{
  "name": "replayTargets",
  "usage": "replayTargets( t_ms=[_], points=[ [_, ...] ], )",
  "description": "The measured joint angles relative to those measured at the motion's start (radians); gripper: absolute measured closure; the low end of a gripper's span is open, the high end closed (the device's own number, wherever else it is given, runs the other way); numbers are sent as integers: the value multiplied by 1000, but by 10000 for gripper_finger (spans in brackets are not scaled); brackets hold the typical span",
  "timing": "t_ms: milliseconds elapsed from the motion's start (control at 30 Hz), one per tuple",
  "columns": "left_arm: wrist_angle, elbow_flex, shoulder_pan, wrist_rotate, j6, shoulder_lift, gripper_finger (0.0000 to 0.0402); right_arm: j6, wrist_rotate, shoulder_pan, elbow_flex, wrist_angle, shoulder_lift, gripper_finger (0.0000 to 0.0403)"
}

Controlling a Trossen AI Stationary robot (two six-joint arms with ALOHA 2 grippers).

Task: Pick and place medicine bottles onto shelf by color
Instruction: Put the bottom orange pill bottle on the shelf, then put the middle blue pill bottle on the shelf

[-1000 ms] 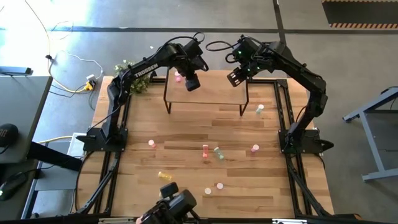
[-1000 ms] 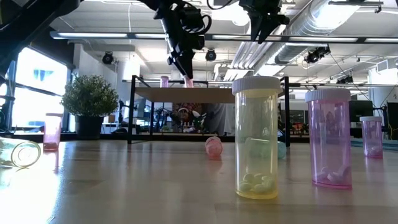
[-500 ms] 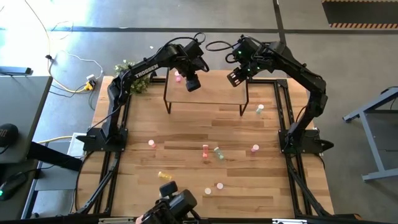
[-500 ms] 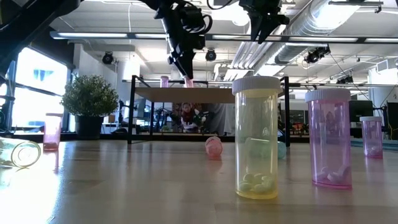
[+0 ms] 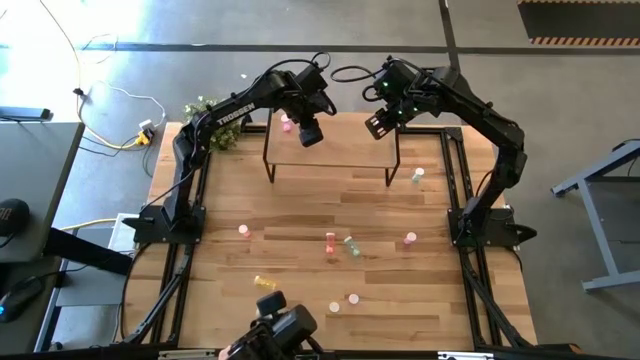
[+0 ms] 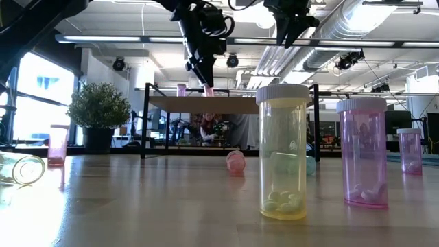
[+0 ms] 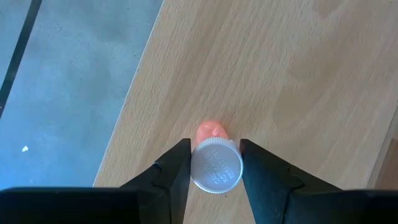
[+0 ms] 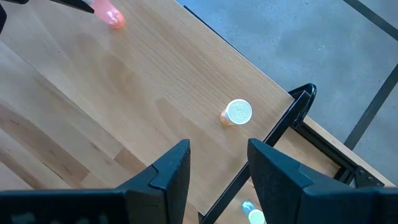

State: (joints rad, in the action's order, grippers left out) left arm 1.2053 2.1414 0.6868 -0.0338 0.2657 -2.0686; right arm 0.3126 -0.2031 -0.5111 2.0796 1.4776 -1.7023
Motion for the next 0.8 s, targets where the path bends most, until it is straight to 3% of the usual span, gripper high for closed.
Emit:
replayTargets(
  t_ms=[300,800],
  points=[
    [-9,0,0,0,0,0,243,0,0,0,0,0,0,251],
    [2,59,0,-4,-3,0,238,-7,3,0,0,1,2,251]
  ],
)
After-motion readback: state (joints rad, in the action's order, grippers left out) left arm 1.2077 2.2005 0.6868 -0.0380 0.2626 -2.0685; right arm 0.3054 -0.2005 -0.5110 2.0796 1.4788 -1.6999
